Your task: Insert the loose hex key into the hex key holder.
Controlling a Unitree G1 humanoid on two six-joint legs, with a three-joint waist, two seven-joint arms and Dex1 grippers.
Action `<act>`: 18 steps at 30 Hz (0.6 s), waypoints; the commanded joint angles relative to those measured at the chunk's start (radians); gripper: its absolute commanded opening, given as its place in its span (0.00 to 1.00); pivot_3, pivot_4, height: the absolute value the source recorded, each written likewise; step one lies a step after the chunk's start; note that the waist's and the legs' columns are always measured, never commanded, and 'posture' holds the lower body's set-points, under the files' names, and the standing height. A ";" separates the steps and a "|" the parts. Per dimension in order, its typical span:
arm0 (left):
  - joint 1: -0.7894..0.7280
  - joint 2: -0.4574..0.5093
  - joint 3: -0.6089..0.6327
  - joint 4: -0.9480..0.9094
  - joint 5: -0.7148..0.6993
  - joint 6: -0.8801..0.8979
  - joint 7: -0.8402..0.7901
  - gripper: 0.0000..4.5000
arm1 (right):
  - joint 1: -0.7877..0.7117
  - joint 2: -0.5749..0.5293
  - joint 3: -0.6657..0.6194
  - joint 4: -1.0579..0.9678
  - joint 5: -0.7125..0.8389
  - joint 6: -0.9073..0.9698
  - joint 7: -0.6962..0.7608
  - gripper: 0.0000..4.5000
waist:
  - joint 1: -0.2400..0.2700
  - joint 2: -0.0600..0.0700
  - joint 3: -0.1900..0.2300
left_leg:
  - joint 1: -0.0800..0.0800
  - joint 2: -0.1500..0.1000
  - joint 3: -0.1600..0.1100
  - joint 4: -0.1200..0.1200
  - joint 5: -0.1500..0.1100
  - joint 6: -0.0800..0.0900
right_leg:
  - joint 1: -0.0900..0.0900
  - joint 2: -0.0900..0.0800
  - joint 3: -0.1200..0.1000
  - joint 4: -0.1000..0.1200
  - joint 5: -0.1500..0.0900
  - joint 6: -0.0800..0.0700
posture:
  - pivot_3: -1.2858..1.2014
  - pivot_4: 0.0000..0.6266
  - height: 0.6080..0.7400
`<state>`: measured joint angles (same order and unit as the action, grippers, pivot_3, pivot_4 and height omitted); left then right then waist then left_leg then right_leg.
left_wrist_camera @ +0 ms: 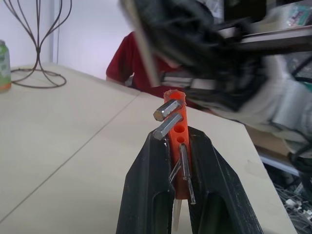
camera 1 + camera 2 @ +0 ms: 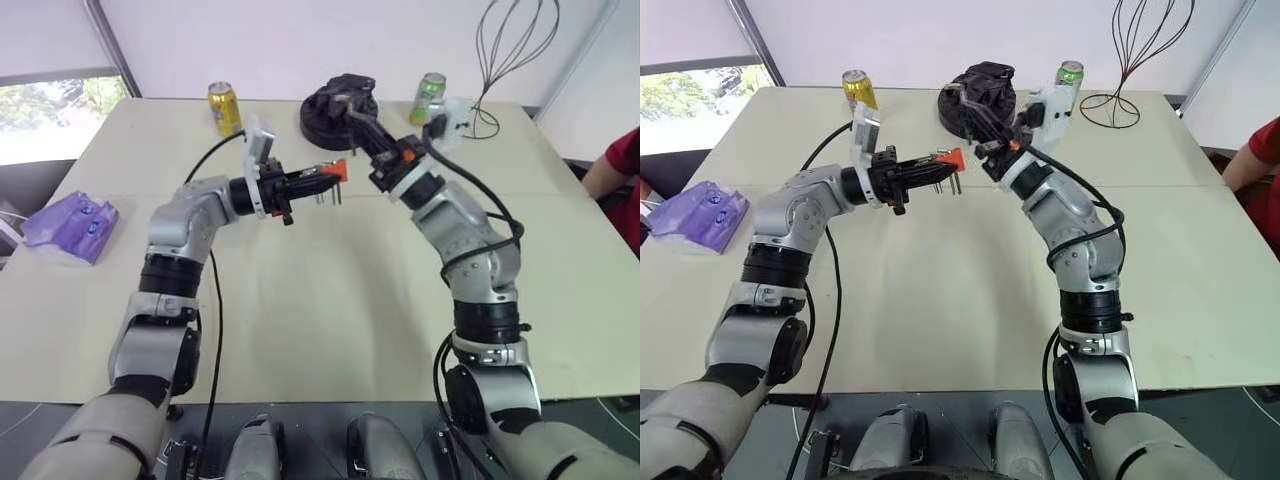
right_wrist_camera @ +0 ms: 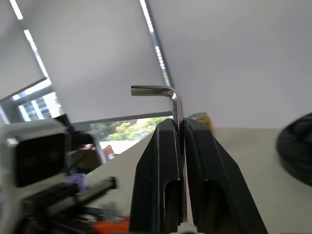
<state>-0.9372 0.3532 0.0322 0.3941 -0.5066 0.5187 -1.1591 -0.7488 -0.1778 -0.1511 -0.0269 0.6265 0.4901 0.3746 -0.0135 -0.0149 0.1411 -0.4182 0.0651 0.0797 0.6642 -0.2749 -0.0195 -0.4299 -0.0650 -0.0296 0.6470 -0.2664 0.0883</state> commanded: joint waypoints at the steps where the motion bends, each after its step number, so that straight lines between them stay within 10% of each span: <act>1: -0.017 -0.003 0.035 -0.027 -0.033 -0.006 0.003 0.00 | -0.020 0.000 -0.014 -0.024 0.003 -0.022 0.002 0.01 | 0.000 0.000 0.000 | 0.000 0.000 0.000 0.000 0.000 0.000 | 0.000 0.000 0.000 0.000 0.000 0.000 | 0.52 0.24 1.00; 18: -0.076 -0.014 -0.048 0.078 0.039 -0.061 -0.097 0.00 | -0.001 0.038 0.020 -0.121 0.058 0.044 -0.001 0.01 | 0.000 0.000 0.000 | 0.000 0.000 0.000 0.000 0.000 0.000 | 0.000 0.000 0.000 0.000 0.000 0.000 | 0.52 0.24 1.00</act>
<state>-0.9716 0.3406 -0.0243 0.4795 -0.4659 0.4835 -1.2415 -0.7468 -0.1401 -0.1307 -0.0900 0.6662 0.5358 0.3654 -0.0134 -0.0146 0.1414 -0.4184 0.0652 0.0794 0.6642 -0.2753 -0.0188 -0.4300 -0.0646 -0.0297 0.6468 -0.2664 0.0883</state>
